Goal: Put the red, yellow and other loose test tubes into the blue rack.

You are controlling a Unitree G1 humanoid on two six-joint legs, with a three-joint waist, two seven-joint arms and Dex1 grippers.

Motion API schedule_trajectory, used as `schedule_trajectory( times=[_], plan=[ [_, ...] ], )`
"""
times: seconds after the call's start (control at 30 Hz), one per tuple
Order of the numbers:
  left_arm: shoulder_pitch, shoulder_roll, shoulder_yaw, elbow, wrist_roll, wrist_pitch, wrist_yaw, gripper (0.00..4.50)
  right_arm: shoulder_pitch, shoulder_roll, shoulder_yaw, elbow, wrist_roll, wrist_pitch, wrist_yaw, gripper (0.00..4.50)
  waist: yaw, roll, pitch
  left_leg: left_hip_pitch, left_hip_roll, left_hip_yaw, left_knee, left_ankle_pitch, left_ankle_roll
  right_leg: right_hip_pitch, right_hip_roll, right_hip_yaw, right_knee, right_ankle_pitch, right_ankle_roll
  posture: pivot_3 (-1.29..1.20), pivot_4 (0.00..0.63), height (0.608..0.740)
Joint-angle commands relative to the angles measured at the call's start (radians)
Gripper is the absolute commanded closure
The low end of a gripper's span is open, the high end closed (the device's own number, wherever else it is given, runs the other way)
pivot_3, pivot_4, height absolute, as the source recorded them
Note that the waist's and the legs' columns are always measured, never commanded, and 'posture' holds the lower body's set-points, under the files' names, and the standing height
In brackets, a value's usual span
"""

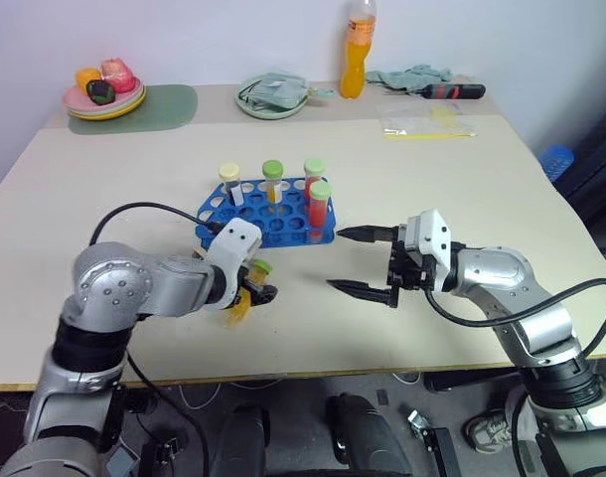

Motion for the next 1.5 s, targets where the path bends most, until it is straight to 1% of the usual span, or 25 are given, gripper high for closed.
schedule_trajectory(
  times=[0.03, 0.17, 0.23, 0.27, 0.4, 0.43, 0.47, 0.57, 0.67, 0.73, 0.77, 0.8, 0.87, 0.9, 0.93, 0.97, 1.03, 1.1, 1.13, 1.17, 1.2, 1.27, 1.37, 1.43, 1.5],
  plan=[
    [-0.035, 0.016, -0.039, 0.041, -0.190, -0.028, 0.209, 0.00, 0.002, 0.013, -0.001, -0.053, 0.011, 0.004, -0.010, 0.29, 0.000, 0.000, 0.000, 0.000, 0.000, 0.000, 0.000, 0.000, 0.000, 0.000, 0.000, 0.000, 0.000, 0.000, 0.000, 0.00, 0.150, 0.740],
    [-0.060, 0.125, -0.189, 0.071, -0.452, -0.191, 0.430, 0.00, 0.004, 0.025, 0.004, -0.063, 0.005, 0.005, -0.019, 0.29, -0.002, 0.000, 0.000, 0.000, 0.000, 0.000, 0.000, 0.000, -0.001, 0.000, 0.000, 0.000, 0.000, 0.000, 0.000, 0.00, 0.150, 0.740],
    [-0.078, 0.173, -0.262, 0.068, -0.555, -0.277, 0.509, 0.54, 0.004, 0.031, 0.007, -0.068, 0.003, 0.006, -0.025, 0.26, 0.000, 0.000, 0.000, 0.000, 0.000, -0.001, 0.000, 0.001, -0.001, 0.000, 0.000, 0.000, 0.001, 0.000, 0.000, 0.00, 0.150, 0.740],
    [-0.086, 0.186, -0.287, 0.065, -0.576, -0.305, 0.527, 0.85, 0.004, 0.034, 0.009, -0.071, 0.002, 0.006, -0.027, 0.26, 0.002, 0.000, 0.000, 0.000, 0.000, -0.001, 0.000, 0.001, -0.002, 0.000, 0.000, 0.000, 0.000, 0.000, 0.000, 0.00, 0.150, 0.740],
    [-0.107, 0.222, -0.337, 0.049, -0.584, -0.370, 0.542, 2.83, 0.007, 0.036, 0.014, -0.079, 0.003, 0.013, -0.032, 0.26, 0.012, 0.000, 0.000, 0.000, -0.001, 0.000, 0.000, 0.003, -0.005, 0.000, -0.001, 0.000, 0.000, 0.000, 0.000, 0.00, 0.150, 0.740],
    [-0.107, 0.233, -0.341, 0.046, -0.584, -0.381, 0.539, 3.41, 0.012, 0.033, 0.014, -0.082, 0.005, 0.015, -0.032, 0.26, 0.015, 0.000, 0.000, 0.000, -0.001, 0.001, 0.000, 0.003, -0.006, 0.000, 0.000, 0.000, 0.000, 0.000, 0.000, 0.00, 0.150, 0.740],
    [-0.108, 0.241, -0.345, 0.043, -0.584, -0.391, 0.537, 3.74, 0.016, 0.032, 0.015, -0.084, 0.006, 0.017, -0.032, 0.26, 0.019, 0.000, 0.000, 0.000, -0.001, 0.001, 0.000, 0.003, -0.006, 0.000, 0.000, 0.000, 0.000, 0.000, 0.000, 0.00, 0.150, 0.740],
    [-0.112, 0.275, -0.349, 0.029, -0.584, -0.412, 0.535, 3.76, 0.029, 0.030, 0.014, -0.094, 0.010, 0.027, -0.034, 0.26, 0.025, 0.000, 0.000, 0.000, -0.001, 0.001, 0.000, 0.003, -0.006, 0.000, 0.000, 0.000, 0.000, 0.000, 0.000, 0.00, 0.150, 0.740],
    [-0.126, 0.330, -0.322, -0.031, -0.570, -0.413, 0.486, 3.76, 0.040, 0.031, 0.010, -0.105, 0.014, 0.043, -0.042, 0.26, 0.025, 0.000, 0.000, 0.000, -0.001, 0.001, 0.000, 0.003, -0.006, 0.000, 0.000, 0.000, 0.000, 0.000, 0.000, 0.00, 0.150, 0.740],
    [-0.105, 0.379, -0.259, -0.082, -0.505, -0.418, 0.404, 3.76, 0.047, 0.030, 0.007, -0.111, 0.016, 0.050, -0.047, 0.26, 0.024, 0.000, 0.000, 0.000, -0.001, 0.001, -0.001, 0.004, -0.006, 0.000, 0.000, 0.000, -0.001, 0.000, 0.000, 0.00, 0.150, 0.740],
    [-0.087, 0.403, -0.199, -0.151, -0.398, -0.442, 0.297, 3.76, 0.054, 0.027, 0.004, -0.113, 0.017, 0.054, -0.049, 0.26, 0.021, 0.000, 0.000, 0.000, -0.001, 0.001, -0.001, 0.004, -0.006, 0.000, 0.000, 0.000, -0.001, 0.000, 0.000, 0.00, 0.150, 0.740],
    [-0.045, 0.436, -0.116, -0.239, -0.273, -0.497, 0.145, 3.76, 0.062, 0.025, 0.001, -0.116, 0.018, 0.059, -0.051, 0.26, 0.021, 0.000, 0.000, 0.000, -0.001, 0.001, -0.001, 0.004, -0.006, 0.000, 0.000, 0.000, -0.001, 0.000, 0.000, 0.00, 0.150, 0.740],
    [0.054, 0.518, 0.014, -0.385, -0.041, -0.608, -0.097, 3.76, 0.077, 0.023, -0.008, -0.120, 0.022, 0.069, -0.057, 0.26, 0.018, 0.000, 0.000, 0.000, -0.001, 0.002, -0.003, 0.004, -0.007, -0.001, 0.001, 0.000, -0.001, 0.000, 0.000, 0.00, 0.150, 0.740],
    [0.102, 0.539, 0.049, -0.424, 0.059, -0.671, -0.189, 3.76, 0.081, 0.023, -0.011, -0.120, 0.022, 0.071, -0.060, 0.26, 0.019, 0.000, 0.000, 0.000, -0.001, 0.002, -0.004, 0.005, -0.009, -0.001, 0.001, 0.000, -0.001, 0.000, -0.001, 0.00, 0.150, 0.740],
    [0.144, 0.530, 0.070, -0.436, 0.141, -0.736, -0.256, 3.76, 0.084, 0.025, -0.014, -0.118, 0.022, 0.074, -0.063, 0.26, 0.022, 0.001, 0.000, 0.000, -0.001, 0.002, -0.004, 0.006, -0.010, -0.001, 0.001, 0.000, -0.002, 0.000, -0.001, 0.00, 0.150, 0.740],
    [0.180, 0.499, 0.073, -0.434, 0.228, -0.806, -0.293, 3.76, 0.085, 0.031, -0.016, -0.114, 0.023, 0.077, -0.070, 0.26, 0.025, 0.001, 0.000, 0.001, -0.001, 0.003, -0.004, 0.006, -0.010, -0.001, 0.001, 0.000, -0.001, 0.000, -0.001, 0.00, 0.150, 0.740],
    [0.211, 0.422, 0.039, -0.406, 0.396, -0.910, -0.325, 3.76, 0.085, 0.047, -0.017, -0.105, 0.025, 0.082, -0.086, 0.26, 0.030, 0.002, -0.001, 0.001, -0.001, 0.003, -0.004, 0.005, -0.008, 0.000, 0.000, 0.000, -0.002, 0.000, -0.001, 0.00, 0.150, 0.740],
    [0.204, 0.313, -0.059, -0.343, 0.606, -1.008, -0.320, 3.76, 0.085, 0.068, -0.010, -0.090, 0.020, 0.083, -0.105, 0.26, 0.031, 0.000, -0.001, 0.001, -0.001, 0.002, -0.003, 0.005, -0.008, 0.002, 0.001, 0.000, -0.004, -0.001, -0.001, 0.00, 0.150, 0.740],
    [0.207, 0.244, -0.100, -0.303, 0.695, -1.058, -0.307, 3.76, 0.088, 0.076, -0.004, -0.085, 0.013, 0.079, -0.112, 0.26, 0.030, 0.000, -0.001, 0.001, -0.001, 0.002, -0.002, 0.005, -0.008, 0.003, 0.001, 0.000, -0.005, 0.000, -0.001, 0.00, 0.150, 0.740],
    [0.202, 0.182, -0.173, -0.254, 0.851, -1.150, -0.288, 3.76, 0.090, 0.085, 0.003, -0.081, 0.006, 0.076, -0.118, 0.26, 0.029, 0.000, -0.001, 0.001, -0.001, 0.002, -0.002, 0.005, -0.008, 0.004, 0.001, 0.000, -0.006, 0.000, -0.001, 0.00, 0.150, 0.740],
    [0.208, 0.116, -0.212, -0.208, 0.949, -1.230, -0.285, 3.76, 0.091, 0.092, 0.007, -0.078, 0.000, 0.074, -0.124, 0.26, 0.028, 0.000, -0.001, 0.001, -0.001, 0.002, -0.002, 0.005, -0.008, 0.004, 0.001, 0.000, -0.007, 0.000, 0.000, 0.00, 0.150, 0.740],
    [0.222, -0.003, -0.263, -0.103, 1.077, -1.382, -0.311, 3.76, 0.091, 0.105, 0.009, -0.079, -0.003, 0.078, -0.141, 0.26, 0.027, 0.000, -0.001, 0.000, -0.001, 0.002, -0.002, 0.004, -0.008, 0.004, 0.001, 0.000, -0.008, 0.000, 0.000, 0.00, 0.150, 0.740],
    [0.228, -0.127, -0.274, 0.049, 1.198, -1.559, -0.347, 3.76, 0.092, 0.115, 0.009, -0.082, -0.006, 0.082, -0.154, 0.26, 0.026, 0.000, -0.001, 0.000, -0.001, 0.002, -0.003, 0.003, -0.006, 0.004, 0.000, 0.000, -0.009, 0.001, 0.001, 0.00, 0.150, 0.740],
    [0.211, -0.198, -0.275, 0.159, 1.254, -1.658, -0.377, 3.76, 0.092, 0.119, 0.011, -0.083, -0.008, 0.083, -0.162, 0.26, 0.026, 0.000, -0.001, 0.000, -0.001, 0.002, -0.003, 0.003, -0.006, 0.003, 0.001, 0.000, -0.009, 0.001, 0.001, 0.00, 0.150, 0.740],
    [0.195, -0.253, -0.266, 0.243, 1.279, -1.719, -0.414, 3.76, 0.093, 0.122, 0.014, -0.092, -0.009, 0.086, -0.172, 0.26, 0.026, 0.000, -0.001, 0.000, -0.001, 0.002, -0.003, 0.003, -0.006, 0.004, 0.001, 0.000, -0.008, 0.001, 0.001, 0.00, 0.150, 0.740]
  ],
)
